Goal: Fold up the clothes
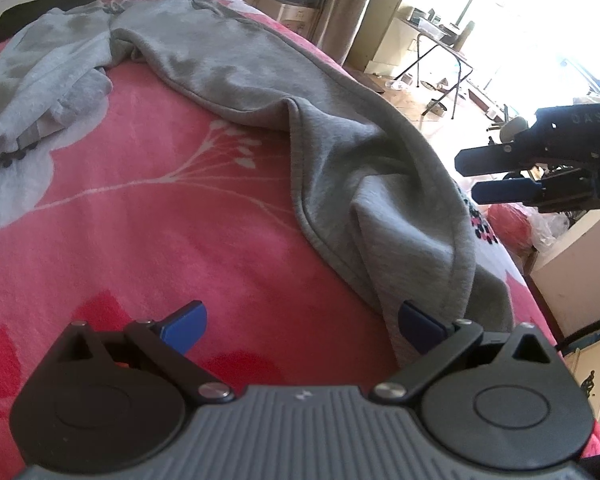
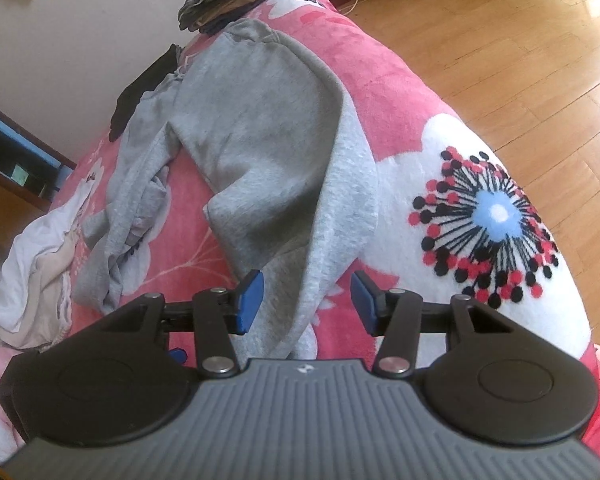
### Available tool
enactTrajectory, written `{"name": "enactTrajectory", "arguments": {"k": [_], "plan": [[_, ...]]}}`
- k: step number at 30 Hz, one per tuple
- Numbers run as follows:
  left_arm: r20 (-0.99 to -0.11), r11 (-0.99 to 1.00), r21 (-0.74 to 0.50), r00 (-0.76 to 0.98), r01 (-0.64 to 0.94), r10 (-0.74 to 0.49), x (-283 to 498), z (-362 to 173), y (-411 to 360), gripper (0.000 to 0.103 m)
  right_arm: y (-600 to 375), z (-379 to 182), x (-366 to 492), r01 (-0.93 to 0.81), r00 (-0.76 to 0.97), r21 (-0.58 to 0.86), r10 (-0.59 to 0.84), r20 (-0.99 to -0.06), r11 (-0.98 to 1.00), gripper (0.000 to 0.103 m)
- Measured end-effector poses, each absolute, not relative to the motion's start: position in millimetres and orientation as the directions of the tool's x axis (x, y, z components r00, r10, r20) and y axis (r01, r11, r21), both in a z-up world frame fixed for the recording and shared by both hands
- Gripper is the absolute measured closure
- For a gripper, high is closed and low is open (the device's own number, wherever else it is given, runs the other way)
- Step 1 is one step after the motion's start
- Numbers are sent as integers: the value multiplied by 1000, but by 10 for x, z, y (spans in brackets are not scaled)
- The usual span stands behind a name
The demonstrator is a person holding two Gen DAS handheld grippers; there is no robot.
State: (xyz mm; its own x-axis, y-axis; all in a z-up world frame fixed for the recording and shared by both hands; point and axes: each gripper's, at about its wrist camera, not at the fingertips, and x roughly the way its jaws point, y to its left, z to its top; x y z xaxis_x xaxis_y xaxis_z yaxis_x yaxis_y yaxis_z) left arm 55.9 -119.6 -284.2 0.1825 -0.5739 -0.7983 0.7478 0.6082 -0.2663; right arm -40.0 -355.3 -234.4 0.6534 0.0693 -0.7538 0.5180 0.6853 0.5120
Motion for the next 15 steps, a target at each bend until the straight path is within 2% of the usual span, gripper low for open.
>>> {"name": "enactTrajectory", "arguments": {"k": [15], "plan": [[-784, 528, -346, 70, 775, -617, 447, -2871, -1090, 1, -3477, -2432, -698, 508, 628, 478, 71, -775, 716, 53]]}}
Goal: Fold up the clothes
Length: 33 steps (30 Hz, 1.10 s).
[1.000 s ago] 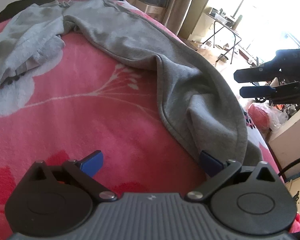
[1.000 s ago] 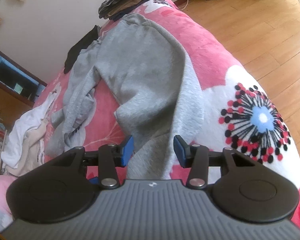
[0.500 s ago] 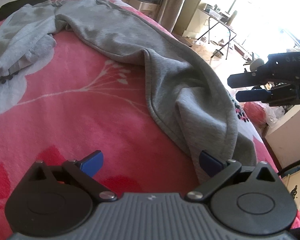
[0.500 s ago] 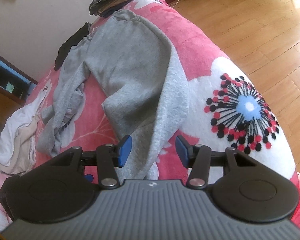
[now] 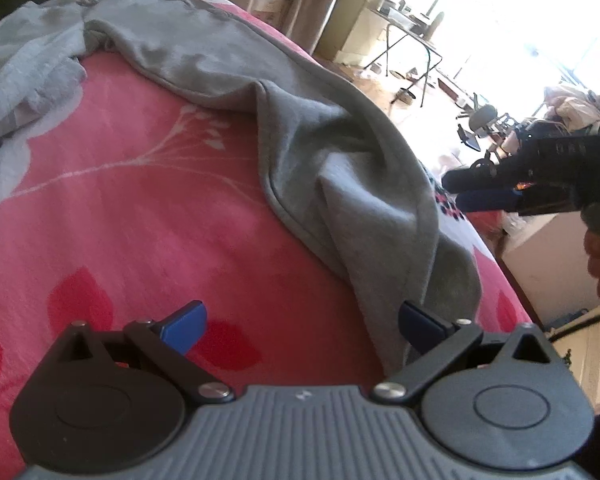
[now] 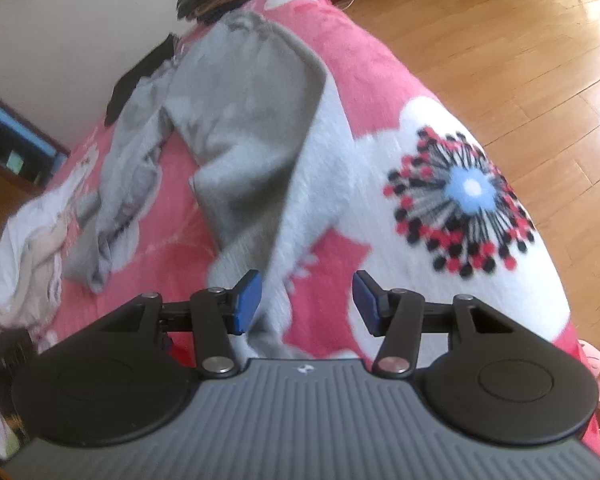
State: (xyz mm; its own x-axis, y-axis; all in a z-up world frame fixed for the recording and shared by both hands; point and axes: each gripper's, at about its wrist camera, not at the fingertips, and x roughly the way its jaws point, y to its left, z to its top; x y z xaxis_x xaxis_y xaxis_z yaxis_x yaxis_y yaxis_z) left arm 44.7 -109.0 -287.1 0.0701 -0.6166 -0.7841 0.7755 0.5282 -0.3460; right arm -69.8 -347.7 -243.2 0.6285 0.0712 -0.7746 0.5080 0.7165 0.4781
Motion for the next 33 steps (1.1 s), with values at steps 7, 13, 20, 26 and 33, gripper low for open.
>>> {"name": "enactTrajectory", "arguments": {"k": [7, 13, 20, 26, 33], "plan": [[-770, 420, -375, -25, 826, -638, 259, -2890, -1133, 3, -3362, -2462, -901, 400, 667, 546, 176, -724, 736, 53], [-757, 367, -448, -128, 815, -641, 160, -2995, -1263, 25, -3297, -2343, -1051, 294, 722, 596, 235, -651, 747, 53], [-724, 390, -555, -197, 734, -661, 325, -3037, -1235, 80, -3198, -2347, -1205, 305, 729, 502, 141, -669, 809, 53], [-653, 319, -627, -257, 711, -713, 341, -2860, -1180, 93, -3399, -2897, -1091, 437, 629, 506, 150, -763, 744, 68], [-469, 146, -748, -360, 648, -807, 366, -2513, -1274, 95, -3300, -3274, -1066, 322, 696, 869, 528, -486, 375, 85]]}}
